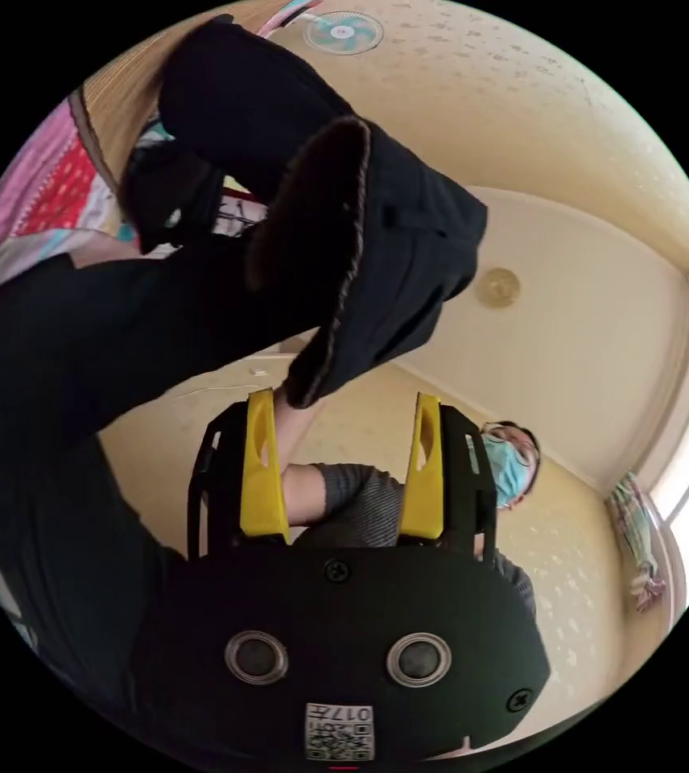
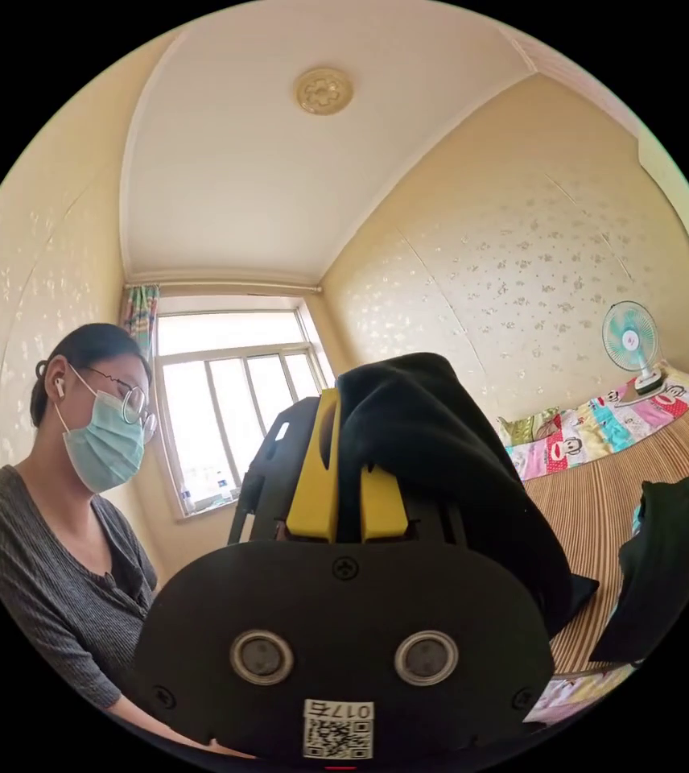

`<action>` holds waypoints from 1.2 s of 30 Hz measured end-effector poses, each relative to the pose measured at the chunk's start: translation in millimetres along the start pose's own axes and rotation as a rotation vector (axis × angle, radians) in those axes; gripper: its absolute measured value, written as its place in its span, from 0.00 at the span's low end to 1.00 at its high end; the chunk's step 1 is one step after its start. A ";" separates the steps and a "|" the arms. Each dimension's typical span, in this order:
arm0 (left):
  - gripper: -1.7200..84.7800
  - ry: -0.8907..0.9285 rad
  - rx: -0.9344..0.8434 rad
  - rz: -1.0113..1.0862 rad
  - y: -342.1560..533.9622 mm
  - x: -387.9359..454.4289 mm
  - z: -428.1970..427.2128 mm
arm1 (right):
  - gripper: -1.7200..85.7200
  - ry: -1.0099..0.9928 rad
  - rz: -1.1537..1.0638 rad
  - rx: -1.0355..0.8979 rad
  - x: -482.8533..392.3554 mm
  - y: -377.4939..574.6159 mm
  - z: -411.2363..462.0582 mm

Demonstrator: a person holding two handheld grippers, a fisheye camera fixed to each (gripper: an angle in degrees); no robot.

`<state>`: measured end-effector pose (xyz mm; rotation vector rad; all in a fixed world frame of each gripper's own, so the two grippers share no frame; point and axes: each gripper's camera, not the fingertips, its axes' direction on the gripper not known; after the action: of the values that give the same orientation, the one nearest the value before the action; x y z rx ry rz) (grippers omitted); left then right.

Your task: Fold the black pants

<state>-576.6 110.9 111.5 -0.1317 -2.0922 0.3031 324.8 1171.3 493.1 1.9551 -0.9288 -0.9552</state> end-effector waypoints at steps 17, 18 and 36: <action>0.08 0.065 -0.088 0.235 -19.9 150.5 33.3 | 0.01 0.029 -0.111 0.110 -62.5 0.8 15.0; 0.08 0.050 -0.131 0.252 -18.8 162.2 45.1 | 0.01 0.062 -0.102 0.107 -59.7 7.7 17.6; 0.17 -0.939 0.936 0.846 90.2 500.4 -91.1 | 0.18 0.128 0.449 -0.933 309.8 191.4 464.4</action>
<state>-758.6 320.4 547.2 -0.3457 -2.3969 2.1328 20.6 682.8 362.1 0.9526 -0.6275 -0.7765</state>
